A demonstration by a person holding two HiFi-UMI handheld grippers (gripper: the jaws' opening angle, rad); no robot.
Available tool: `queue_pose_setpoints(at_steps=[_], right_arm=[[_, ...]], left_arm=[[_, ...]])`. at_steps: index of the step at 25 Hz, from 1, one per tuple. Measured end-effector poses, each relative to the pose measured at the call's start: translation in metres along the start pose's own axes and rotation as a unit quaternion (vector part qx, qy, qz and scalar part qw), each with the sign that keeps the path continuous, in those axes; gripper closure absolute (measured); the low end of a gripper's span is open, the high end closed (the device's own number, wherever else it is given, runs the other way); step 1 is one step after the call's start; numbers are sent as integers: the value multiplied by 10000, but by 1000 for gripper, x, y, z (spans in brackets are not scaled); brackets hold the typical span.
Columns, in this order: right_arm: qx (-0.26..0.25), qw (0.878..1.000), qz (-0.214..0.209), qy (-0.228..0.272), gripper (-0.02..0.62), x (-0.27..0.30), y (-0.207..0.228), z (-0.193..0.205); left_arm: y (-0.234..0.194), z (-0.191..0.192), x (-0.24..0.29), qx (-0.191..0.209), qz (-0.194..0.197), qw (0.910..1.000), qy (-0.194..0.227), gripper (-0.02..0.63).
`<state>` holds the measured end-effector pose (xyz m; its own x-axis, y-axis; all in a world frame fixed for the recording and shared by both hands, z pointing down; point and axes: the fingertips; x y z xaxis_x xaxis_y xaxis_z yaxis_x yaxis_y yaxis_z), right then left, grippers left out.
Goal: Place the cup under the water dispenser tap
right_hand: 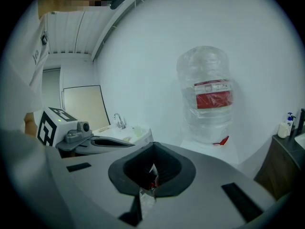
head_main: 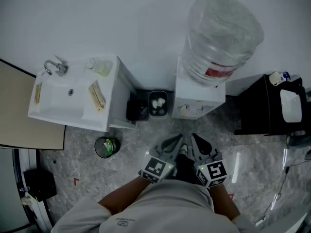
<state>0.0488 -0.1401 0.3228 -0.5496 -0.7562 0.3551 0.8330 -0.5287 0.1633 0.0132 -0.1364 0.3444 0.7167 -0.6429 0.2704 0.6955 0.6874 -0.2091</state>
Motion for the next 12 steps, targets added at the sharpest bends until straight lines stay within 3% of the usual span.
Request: queue_pose_setpoints(at_steps=[12], right_arm=[[-19,9999,129,-46,581,-12,2,14]], left_arm=[[16,19,-5,64,-19,10000,-29,600]])
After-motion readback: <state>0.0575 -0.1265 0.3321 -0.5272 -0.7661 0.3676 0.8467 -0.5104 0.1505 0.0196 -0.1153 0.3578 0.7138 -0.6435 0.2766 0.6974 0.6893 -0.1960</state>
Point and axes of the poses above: the fingertips, and each gripper's own axes: x forward along the fingers, y to its right, z out of its underside
